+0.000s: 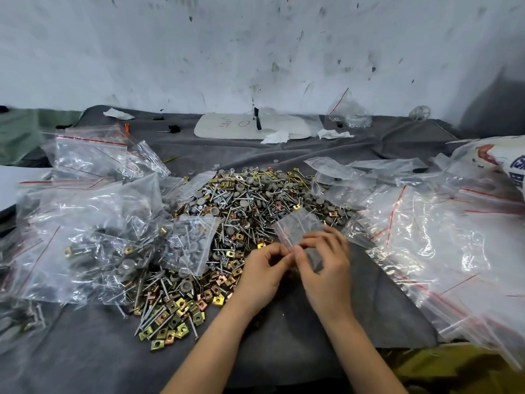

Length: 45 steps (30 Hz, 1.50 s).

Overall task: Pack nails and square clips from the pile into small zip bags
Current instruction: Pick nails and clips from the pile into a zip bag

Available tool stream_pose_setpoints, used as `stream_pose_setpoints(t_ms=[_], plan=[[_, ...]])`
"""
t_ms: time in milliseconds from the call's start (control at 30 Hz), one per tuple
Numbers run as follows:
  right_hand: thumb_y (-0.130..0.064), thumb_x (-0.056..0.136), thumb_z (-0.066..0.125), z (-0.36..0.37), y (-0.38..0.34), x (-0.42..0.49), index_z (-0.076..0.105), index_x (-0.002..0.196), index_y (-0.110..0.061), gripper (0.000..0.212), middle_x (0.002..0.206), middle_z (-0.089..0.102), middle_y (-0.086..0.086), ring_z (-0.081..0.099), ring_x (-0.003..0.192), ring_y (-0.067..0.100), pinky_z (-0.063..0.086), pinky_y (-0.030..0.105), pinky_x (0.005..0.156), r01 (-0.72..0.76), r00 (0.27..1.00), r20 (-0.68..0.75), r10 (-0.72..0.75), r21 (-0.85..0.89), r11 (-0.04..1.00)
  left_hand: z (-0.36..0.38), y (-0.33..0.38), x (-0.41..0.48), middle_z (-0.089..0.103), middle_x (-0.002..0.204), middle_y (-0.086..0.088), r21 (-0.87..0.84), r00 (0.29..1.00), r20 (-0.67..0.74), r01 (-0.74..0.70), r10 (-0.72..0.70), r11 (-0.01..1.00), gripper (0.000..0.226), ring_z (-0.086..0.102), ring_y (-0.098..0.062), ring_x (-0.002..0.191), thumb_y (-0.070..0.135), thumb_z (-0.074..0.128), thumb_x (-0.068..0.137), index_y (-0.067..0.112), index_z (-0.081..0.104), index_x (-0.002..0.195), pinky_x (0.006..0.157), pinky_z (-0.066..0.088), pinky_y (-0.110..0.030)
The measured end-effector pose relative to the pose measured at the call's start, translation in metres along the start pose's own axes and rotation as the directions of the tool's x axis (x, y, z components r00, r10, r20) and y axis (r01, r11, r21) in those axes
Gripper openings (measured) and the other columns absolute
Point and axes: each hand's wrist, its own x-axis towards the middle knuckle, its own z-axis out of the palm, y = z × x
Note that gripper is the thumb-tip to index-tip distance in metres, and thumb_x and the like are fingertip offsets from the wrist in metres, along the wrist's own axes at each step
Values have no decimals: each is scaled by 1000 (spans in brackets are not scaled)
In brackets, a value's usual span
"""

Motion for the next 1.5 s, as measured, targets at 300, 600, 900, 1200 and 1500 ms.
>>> stream_pose_setpoints(t_ms=[300,600,900,1200,1500], plan=[[-14,73,77,-1,-3,0,70,86,-8,16,94,63,-4,54,107,23,40,28,96,-21,999,34,19,76,997,3,0,-2,59,70,-14,173,991,-61,-109,121,979,16,48,-13,69,-8,64,82,-1,58,69,69,44,-39],[-10,76,58,-7,-4,0,59,74,-14,5,78,56,-8,56,81,20,42,23,74,-266,941,-153,303,221,938,6,2,-6,58,66,1,170,968,-160,-164,192,972,23,53,-11,60,7,71,83,13,54,69,58,44,-25],[-23,85,59,-9,-5,-2,61,73,-7,20,94,57,0,57,92,20,43,19,84,-72,984,-149,93,141,987,4,-2,-6,63,102,4,313,895,-197,-329,400,891,34,62,-3,93,-21,46,69,10,58,71,75,48,-14],[-5,72,56,-5,-3,-2,64,113,-19,44,132,42,-28,31,137,13,20,33,113,-27,996,92,18,91,996,2,4,-3,55,86,7,164,970,-158,-161,187,973,44,54,1,70,-19,49,83,16,75,90,61,41,-10],[-8,71,81,-5,1,-4,73,86,-16,19,85,69,-6,53,103,19,41,50,89,-10,1000,9,11,-77,997,-2,5,-1,60,93,-19,55,983,-163,-78,86,995,43,56,-22,81,-20,42,85,9,74,90,71,42,-15]])
